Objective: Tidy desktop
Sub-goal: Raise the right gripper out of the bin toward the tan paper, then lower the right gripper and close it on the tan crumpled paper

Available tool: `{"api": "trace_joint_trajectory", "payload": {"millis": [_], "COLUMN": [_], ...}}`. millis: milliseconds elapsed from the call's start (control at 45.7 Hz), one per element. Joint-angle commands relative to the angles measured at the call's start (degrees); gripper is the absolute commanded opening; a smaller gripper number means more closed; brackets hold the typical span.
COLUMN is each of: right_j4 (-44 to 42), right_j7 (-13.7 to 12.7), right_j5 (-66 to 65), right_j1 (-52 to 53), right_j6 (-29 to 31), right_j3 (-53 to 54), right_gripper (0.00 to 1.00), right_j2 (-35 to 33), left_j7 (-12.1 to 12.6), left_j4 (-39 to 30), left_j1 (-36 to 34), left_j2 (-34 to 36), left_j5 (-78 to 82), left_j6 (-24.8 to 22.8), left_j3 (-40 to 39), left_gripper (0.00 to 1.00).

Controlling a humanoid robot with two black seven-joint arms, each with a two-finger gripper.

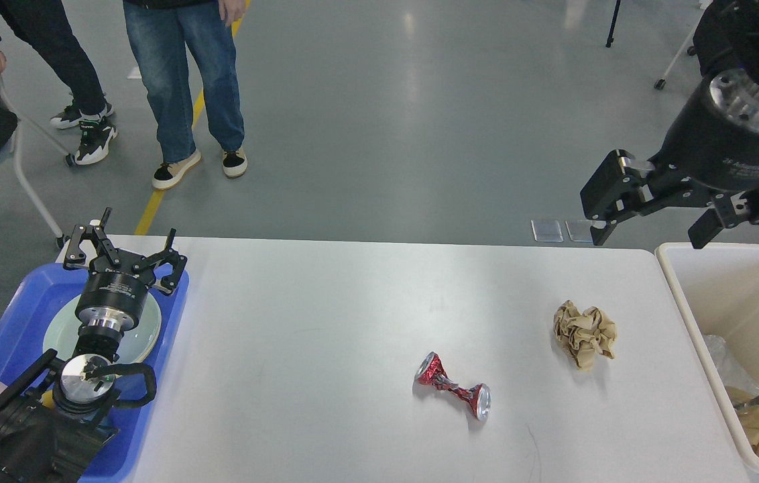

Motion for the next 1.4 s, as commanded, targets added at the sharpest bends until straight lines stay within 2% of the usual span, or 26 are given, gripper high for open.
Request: {"api": "trace_joint_trajectory", "payload": {"millis": [0, 175, 328, 438, 613, 788, 941, 1226, 1379], "right_j4": [2.30, 2.04, -0.42, -4.72, -17.10, -31.87, -42.60, -56.58, -59.04], "right_j7": [0.00, 0.00, 0.00, 0.00, 0.00, 0.09, 0.09, 0.26, 0.44], "right_j5": [0.29, 0.02, -0.51, -0.51, -0.51, -0.42, -0.42, -0.33, -0.24], "right_j1": [1.02, 0.05, -5.83, -13.12, -29.98, -47.21, -60.05, -74.82, -78.52], "right_j6": [-0.01, -0.01, -0.16, -4.90, -13.43, -15.36, -19.05, -23.19, -24.86], "right_j3": [0.92, 0.91, 0.83, 1.00, 1.00, 1.53, 6.18, 14.88, 16.29], "right_gripper": [1.00, 1.00, 1.00, 0.98, 0.98, 0.98, 0.96, 0.97, 0.97], "right_j2": [-0.20, -0.81, -1.43, -1.34, -0.64, 1.47, 2.70, 2.97, 4.28], "left_j7": [0.00, 0.00, 0.00, 0.00, 0.00, 0.00, 0.00, 0.00, 0.00], "left_j4": [0.00, 0.00, 0.00, 0.00, 0.00, 0.00, 0.00, 0.00, 0.00], "left_j1": [0.00, 0.00, 0.00, 0.00, 0.00, 0.00, 0.00, 0.00, 0.00], "left_j2": [-0.01, -0.01, -0.01, -0.01, -0.01, -0.01, -0.01, -0.01, -0.01], "left_j5": [0.00, 0.00, 0.00, 0.00, 0.00, 0.00, 0.00, 0.00, 0.00], "left_j6": [0.00, 0.00, 0.00, 0.00, 0.00, 0.00, 0.00, 0.00, 0.00], "left_j3": [0.00, 0.00, 0.00, 0.00, 0.00, 0.00, 0.00, 0.00, 0.00], "left_gripper": [0.96, 0.96, 0.96, 0.96, 0.96, 0.96, 0.96, 0.96, 0.96]}}
